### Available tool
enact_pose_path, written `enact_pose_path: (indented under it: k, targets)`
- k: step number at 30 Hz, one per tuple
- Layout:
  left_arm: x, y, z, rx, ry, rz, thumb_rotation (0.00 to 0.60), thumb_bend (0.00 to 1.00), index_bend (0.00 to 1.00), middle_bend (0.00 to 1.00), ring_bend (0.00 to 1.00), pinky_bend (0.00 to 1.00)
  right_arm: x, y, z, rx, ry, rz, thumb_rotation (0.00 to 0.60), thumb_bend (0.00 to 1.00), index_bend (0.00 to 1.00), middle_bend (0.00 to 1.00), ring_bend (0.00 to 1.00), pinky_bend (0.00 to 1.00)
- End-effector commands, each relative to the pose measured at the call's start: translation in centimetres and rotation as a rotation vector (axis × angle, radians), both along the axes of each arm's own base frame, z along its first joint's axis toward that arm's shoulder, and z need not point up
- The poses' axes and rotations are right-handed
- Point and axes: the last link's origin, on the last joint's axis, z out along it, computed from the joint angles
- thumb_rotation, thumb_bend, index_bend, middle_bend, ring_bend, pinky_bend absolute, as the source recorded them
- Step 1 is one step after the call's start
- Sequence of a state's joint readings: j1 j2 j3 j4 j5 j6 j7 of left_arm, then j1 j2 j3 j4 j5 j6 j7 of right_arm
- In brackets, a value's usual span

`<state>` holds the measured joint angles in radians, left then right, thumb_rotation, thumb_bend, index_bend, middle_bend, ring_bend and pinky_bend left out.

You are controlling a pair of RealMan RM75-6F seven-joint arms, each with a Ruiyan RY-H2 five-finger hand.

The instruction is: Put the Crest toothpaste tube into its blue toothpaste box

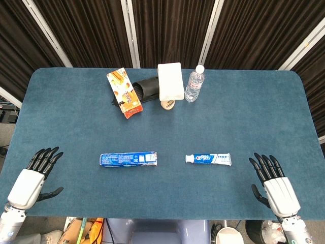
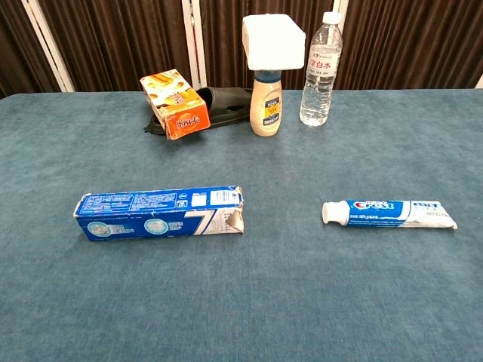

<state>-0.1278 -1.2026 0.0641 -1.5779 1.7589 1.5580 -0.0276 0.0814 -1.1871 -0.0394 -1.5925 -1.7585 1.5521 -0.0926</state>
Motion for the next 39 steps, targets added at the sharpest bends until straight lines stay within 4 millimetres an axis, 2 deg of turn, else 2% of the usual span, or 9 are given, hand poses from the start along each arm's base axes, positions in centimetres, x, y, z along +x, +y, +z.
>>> enact_pose_path:
  k: [1, 15, 22, 24, 27, 32, 34, 35, 39]
  targets:
    - [0.0, 0.0, 0.0, 0.000, 0.001, 0.001, 0.600, 0.13, 0.00, 0.00, 0.00, 0.00, 0.0, 0.0, 0.0, 0.001, 0.000, 0.001, 0.600, 0.44, 0.00, 0.00, 0.00, 0.00]
    - [-0.1, 0.5, -0.2, -0.010, 0.005, 0.025, 0.600, 0.13, 0.00, 0.00, 0.00, 0.00, -0.1, 0.1, 0.0, 0.009, 0.001, -0.008, 0.600, 0.44, 0.00, 0.00, 0.00, 0.00]
    - [0.9, 2.5, -0.5, -0.021, -0.019, 0.071, 0.600, 0.13, 0.00, 0.00, 0.02, 0.08, 0.0, 0.2, 0.0, 0.014, -0.003, -0.006, 0.600, 0.44, 0.00, 0.00, 0.00, 0.00]
    - [1.5, 3.4, -0.8, -0.022, -0.015, 0.067, 0.600, 0.13, 0.01, 0.02, 0.05, 0.12, 0.1, 0.2, 0.0, 0.015, -0.009, -0.008, 0.600, 0.44, 0.00, 0.00, 0.00, 0.00]
    - [3.1, 5.3, -2.0, -0.051, -0.004, 0.074, 0.600, 0.15, 0.03, 0.08, 0.11, 0.20, 0.1, 0.2, -0.1, 0.020, -0.007, -0.009, 0.600, 0.44, 0.00, 0.00, 0.00, 0.00]
    - [6.0, 7.8, -4.5, -0.126, 0.046, 0.092, 0.600, 0.16, 0.06, 0.13, 0.17, 0.26, 0.1, 0.2, 0.0, 0.021, -0.009, -0.011, 0.600, 0.44, 0.00, 0.00, 0.00, 0.00]
    - [6.9, 8.4, -5.5, -0.151, 0.069, 0.101, 0.600, 0.16, 0.07, 0.15, 0.19, 0.28, 0.1, 0.2, 0.0, 0.019, -0.015, -0.016, 0.600, 0.44, 0.00, 0.00, 0.00, 0.00]
    - [7.9, 8.6, -6.6, -0.187, 0.079, 0.093, 0.600, 0.16, 0.08, 0.16, 0.20, 0.29, 0.0, 0.2, 0.1, 0.017, -0.020, -0.022, 0.600, 0.44, 0.00, 0.00, 0.00, 0.00]
    - [9.6, 9.5, -8.8, -0.190, 0.130, 0.118, 0.600, 0.16, 0.11, 0.20, 0.22, 0.31, -0.1, 0.3, 0.4, 0.016, -0.029, -0.028, 0.600, 0.44, 0.00, 0.00, 0.00, 0.00]
